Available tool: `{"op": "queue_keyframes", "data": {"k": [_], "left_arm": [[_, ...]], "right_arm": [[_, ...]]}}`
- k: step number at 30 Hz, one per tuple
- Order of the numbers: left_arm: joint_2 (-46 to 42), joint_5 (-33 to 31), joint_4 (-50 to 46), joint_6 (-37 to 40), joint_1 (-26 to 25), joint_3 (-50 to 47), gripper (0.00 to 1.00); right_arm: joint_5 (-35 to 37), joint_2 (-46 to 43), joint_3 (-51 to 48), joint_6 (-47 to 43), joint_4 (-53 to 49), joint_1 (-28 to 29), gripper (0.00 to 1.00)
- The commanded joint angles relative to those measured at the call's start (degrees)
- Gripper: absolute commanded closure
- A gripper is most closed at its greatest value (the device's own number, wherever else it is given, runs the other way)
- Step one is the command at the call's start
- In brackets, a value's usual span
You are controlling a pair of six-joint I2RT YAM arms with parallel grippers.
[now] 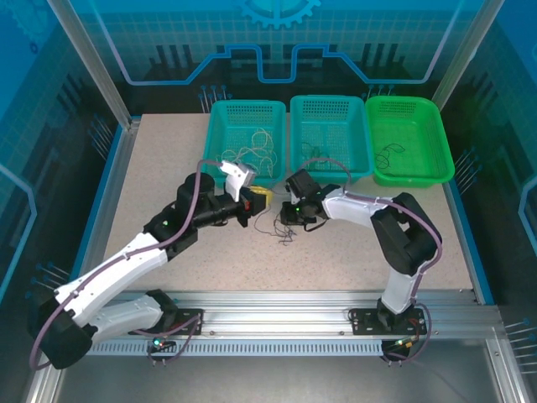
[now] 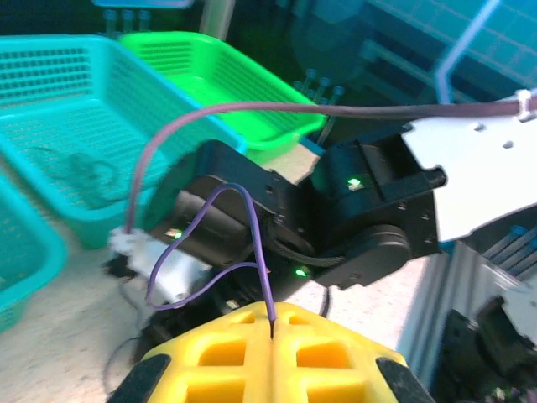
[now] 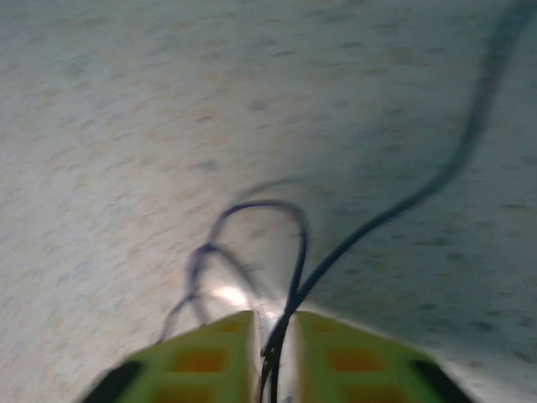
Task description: Untangle the cables
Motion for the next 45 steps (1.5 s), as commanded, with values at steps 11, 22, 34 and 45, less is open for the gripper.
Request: {"op": "queue_keyframes", "data": {"k": [11, 22, 34, 45], "left_arm": [[-23.5, -41.7, -20.0, 9.2, 9.5, 3.5, 1.00], [-25.3, -57.4, -23.3, 5.6, 11.7, 4.5, 1.00], [-25.3, -56.1, -22.4, 3.4, 16.4, 4.7, 1.00], [-18.8, -20.1, -16.8, -0.2, 20.6, 5.3, 1.00]], "right_arm": [[15.2, -11.5, -11.0, 6.2, -7.3, -21.3, 0.93], [13.1, -23.8, -17.9, 6.7, -6.0, -40.9, 1.00], [5.8, -29.0, -23.1, 6.8, -4.1, -54.4, 1.00], [-5.9, -30.7, -22.4, -1.4, -2.8, -37.9, 0.96]]}}
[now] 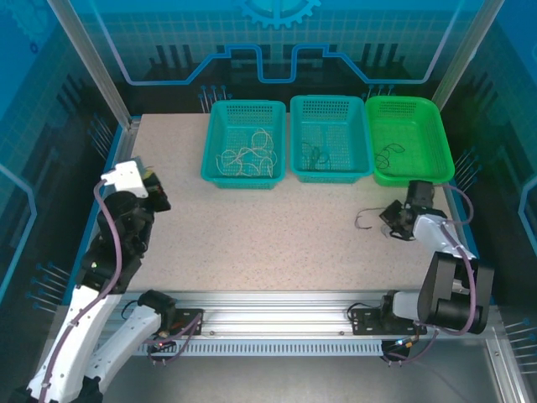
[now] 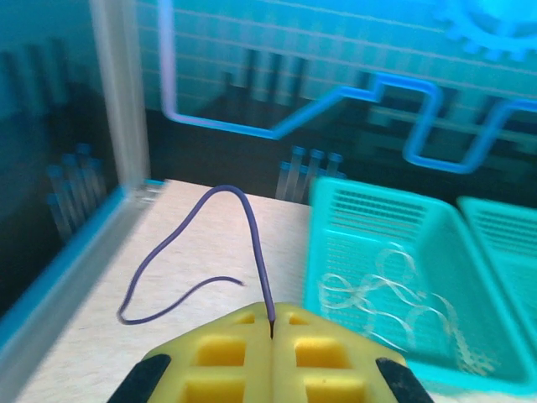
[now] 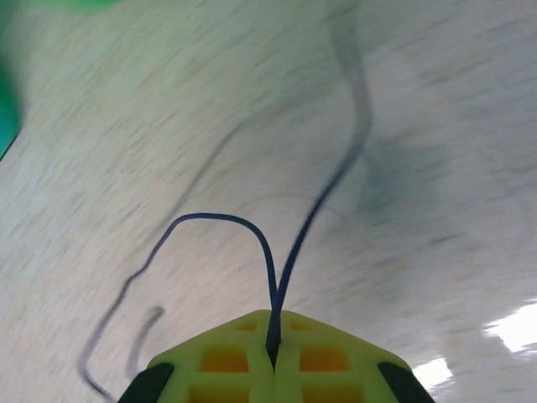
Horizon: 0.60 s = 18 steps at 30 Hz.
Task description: Untangle the cables
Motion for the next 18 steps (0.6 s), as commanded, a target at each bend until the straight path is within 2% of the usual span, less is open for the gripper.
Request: {"op": "queue_keyframes", "data": {"k": [1, 3, 4, 6, 9, 11, 15, 18], "left_arm": [[3.6, 20.2, 5.8, -1.6, 0.4, 2.4, 1.00], [5.3, 25.3, 8.3, -2.7, 0.4, 3.5, 1.00], [5.9, 26.9, 9.3, -3.1, 0.4, 4.0, 1.00], [7.3, 32.0, 11.4, -4.0, 0.4, 5.3, 1.00], [9.9, 39.7, 14.8, -6.2, 0.3, 7.0, 1.00], [11.8, 44.0, 17.7, -8.4, 0.3, 7.8, 1.00], [14.1, 46.2, 23.0, -11.0, -1.2, 7.7, 1.00], [16.0, 46.9, 25.3, -10.6, -3.6, 8.3, 1.00]], "right_arm": [[-3.8, -1.9, 1.0, -3.1, -0.2, 11.1, 0.92], [0.9, -2.7, 1.4, -3.4, -1.3, 19.2, 0.76], [3.1, -3.2, 1.9, -3.3, -2.3, 21.2, 0.70], [6.0, -5.7, 2.4, -3.5, -3.3, 23.2, 0.60], [4.8, -10.5, 3.2, -7.2, -1.4, 24.2, 0.51], [2.8, -13.8, 4.7, -12.2, 0.0, 26.0, 0.44], [-4.0, -17.2, 7.2, -21.6, 4.2, 31.1, 0.31], [-15.7, -17.1, 7.6, -24.7, 12.0, 34.7, 0.28]]}}
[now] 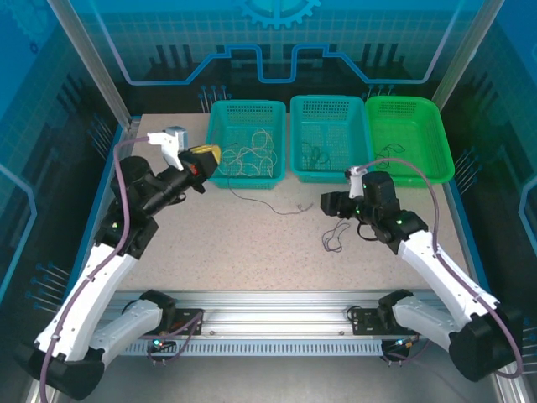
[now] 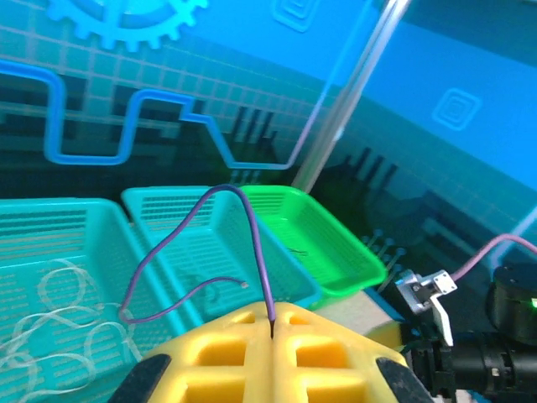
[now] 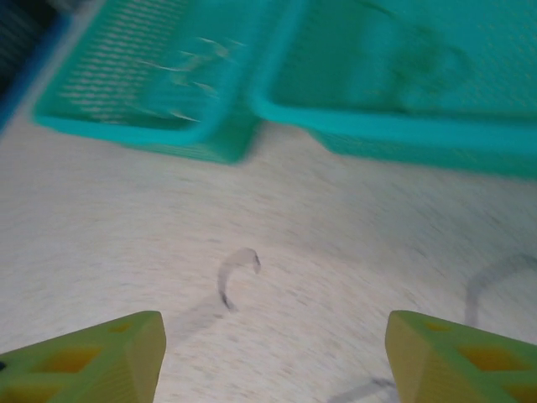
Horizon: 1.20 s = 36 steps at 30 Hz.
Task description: Untangle the cables
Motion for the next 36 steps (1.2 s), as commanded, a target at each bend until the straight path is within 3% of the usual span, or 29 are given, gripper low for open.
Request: {"op": "queue_keyframes", "data": {"k": [1, 10, 14, 20, 24, 27, 32, 34, 36], "left_arm": [[2.1, 4.9, 6.2, -1.1, -2.9, 2.2, 1.00], [8.6, 4.3, 8.8, -0.2, -9.3, 4.0, 1.00], [8.4, 3.5, 10.2, -0.7, -10.1, 2.6, 1.00], [7.8, 2.6, 10.2, -0.4, -10.2, 1.8, 1.00], [7.8, 3.0, 10.9, -0.2, -10.2, 1.9, 1.00], [7.6, 3.1, 10.5, 0.5, -10.3, 1.9, 1.00], [7.3, 1.8, 8.9, 2.4, -10.2, 1.7, 1.00], [7.2, 1.2, 8.8, 2.8, -10.3, 1.3, 0.98], [6.9, 0.8, 9.3, 3.4, -10.3, 0.6, 0.88]], "right_arm": [[-14.6, 1.0, 1.6, -7.6, 10.5, 4.4, 0.28], [-24.4, 15.8, 7.4, -7.5, 29.3, 16.0, 0.28], [-23.8, 21.5, 10.0, -8.3, 31.2, 20.7, 0.28], [-21.9, 28.0, 9.3, -5.5, 38.9, 23.1, 0.29], [-14.7, 31.4, 8.1, -6.0, 43.3, 23.9, 0.31], [-10.7, 32.6, 8.8, -6.1, 42.0, 24.1, 0.44], [-9.5, 31.2, 7.7, -5.2, 41.5, 24.2, 0.89], [-9.3, 29.8, 6.9, -4.9, 41.4, 24.2, 1.00], [-8.5, 27.9, 6.0, -3.6, 41.5, 23.8, 1.00]]}}
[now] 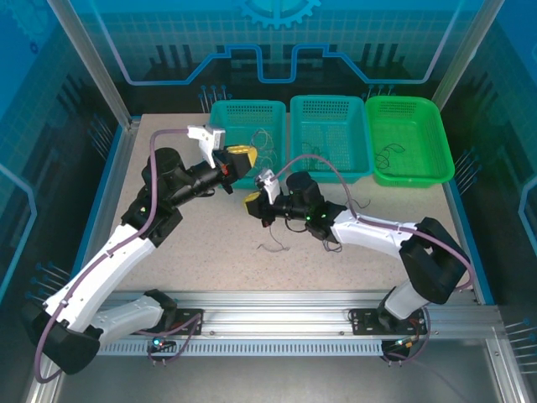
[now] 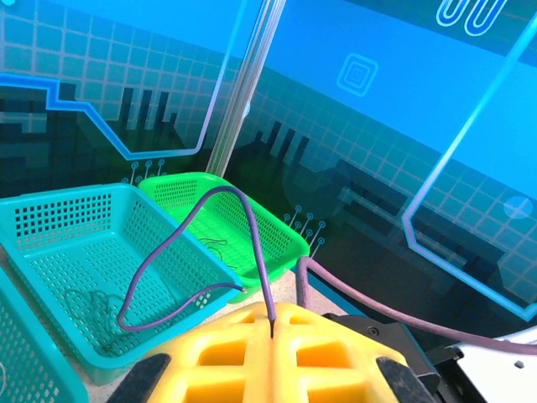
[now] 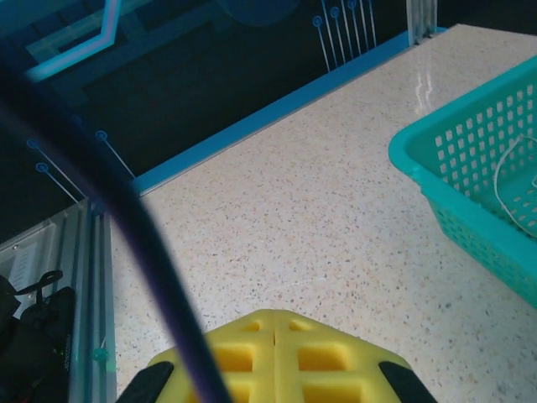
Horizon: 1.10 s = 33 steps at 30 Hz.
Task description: Untangle the cables
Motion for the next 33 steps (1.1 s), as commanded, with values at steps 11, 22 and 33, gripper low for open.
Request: {"op": "queue_keyframes", "data": {"k": [11, 22, 33], "left_arm": [[-8.1, 3.7, 7.5, 6.5, -0.4, -9.2, 0.35], [-12.8, 6.0, 8.0, 7.6, -0.4, -13.9, 0.28], [-13.7, 6.2, 7.8, 7.7, -0.5, -15.0, 0.26]], "right_arm": [[7.2, -14.9, 9.6, 5.9, -14.5, -13.6, 1.00], [31.2, -11.5, 24.5, 2.4, -15.1, -33.7, 1.00], [28.2, -3.9, 11.8, 32.4, -8.5, -52.6, 1.00]]}}
